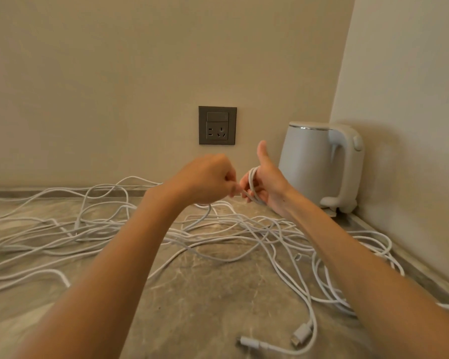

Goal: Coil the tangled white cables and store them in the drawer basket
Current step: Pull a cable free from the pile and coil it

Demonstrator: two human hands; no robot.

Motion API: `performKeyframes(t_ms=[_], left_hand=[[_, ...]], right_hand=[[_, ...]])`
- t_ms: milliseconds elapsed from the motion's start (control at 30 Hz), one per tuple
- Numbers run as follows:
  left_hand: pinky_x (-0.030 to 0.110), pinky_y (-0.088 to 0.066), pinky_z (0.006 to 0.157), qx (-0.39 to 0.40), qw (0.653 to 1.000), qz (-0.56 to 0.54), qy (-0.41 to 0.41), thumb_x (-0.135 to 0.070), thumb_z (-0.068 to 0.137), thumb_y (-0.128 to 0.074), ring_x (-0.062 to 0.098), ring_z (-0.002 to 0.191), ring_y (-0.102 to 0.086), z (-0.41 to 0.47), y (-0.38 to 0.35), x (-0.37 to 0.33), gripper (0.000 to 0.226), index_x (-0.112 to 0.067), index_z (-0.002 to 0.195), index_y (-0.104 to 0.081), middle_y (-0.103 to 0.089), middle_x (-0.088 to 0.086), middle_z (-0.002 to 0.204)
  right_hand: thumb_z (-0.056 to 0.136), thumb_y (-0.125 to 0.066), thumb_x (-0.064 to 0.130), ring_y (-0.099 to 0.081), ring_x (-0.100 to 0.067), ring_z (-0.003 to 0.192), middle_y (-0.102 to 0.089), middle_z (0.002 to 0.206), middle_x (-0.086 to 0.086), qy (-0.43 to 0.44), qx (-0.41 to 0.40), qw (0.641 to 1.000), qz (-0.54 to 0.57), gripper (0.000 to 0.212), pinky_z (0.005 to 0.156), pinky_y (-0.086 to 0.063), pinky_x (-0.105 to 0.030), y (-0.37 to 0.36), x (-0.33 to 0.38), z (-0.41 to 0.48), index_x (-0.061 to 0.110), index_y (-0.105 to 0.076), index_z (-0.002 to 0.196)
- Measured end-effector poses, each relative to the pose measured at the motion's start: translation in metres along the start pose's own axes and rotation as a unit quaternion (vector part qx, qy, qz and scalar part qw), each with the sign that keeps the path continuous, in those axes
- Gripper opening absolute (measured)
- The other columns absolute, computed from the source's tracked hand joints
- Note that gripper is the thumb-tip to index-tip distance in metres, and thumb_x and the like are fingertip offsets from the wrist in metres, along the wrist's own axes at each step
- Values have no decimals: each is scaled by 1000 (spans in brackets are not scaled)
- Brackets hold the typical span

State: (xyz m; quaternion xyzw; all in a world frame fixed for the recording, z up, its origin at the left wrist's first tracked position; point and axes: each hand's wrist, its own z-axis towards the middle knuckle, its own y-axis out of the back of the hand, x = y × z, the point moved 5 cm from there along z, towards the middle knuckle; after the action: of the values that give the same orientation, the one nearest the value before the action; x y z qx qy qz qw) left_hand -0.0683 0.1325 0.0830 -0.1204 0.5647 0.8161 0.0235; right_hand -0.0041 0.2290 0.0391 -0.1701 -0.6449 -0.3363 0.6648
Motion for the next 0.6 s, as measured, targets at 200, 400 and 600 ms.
performKeyframes(t_ms=[200,400,600], left_hand=[[29,-39,60,-85,996,-22,11,-38,81,-66,18,61,-49,2,6,7,30,-9,75,-65,-53,-2,62],[26,-31,53,-148,987,-54,-6,-39,83,-61,7,54,-38,1,9,8,30,-15,67,-52,-45,-7,57],[15,-33,57,-118,989,-74,-44,-19,93,-51,10,60,-45,2,5,4,20,-17,74,-54,-49,-8,60]], right_hand=[[86,10,68,-41,-10,36,-47,41,-3,-20,85,993,-83,91,39,-35,-17,-8,-3,-2,5,-47,52],[76,8,80,-27,-8,33,-35,40,-3,-82,260,959,80,91,30,-22,-15,-15,-7,-9,10,-38,40],[76,-18,80,-33,-14,40,-55,53,-13,-92,479,767,417,91,35,-32,-20,-26,12,-21,0,-57,59]])
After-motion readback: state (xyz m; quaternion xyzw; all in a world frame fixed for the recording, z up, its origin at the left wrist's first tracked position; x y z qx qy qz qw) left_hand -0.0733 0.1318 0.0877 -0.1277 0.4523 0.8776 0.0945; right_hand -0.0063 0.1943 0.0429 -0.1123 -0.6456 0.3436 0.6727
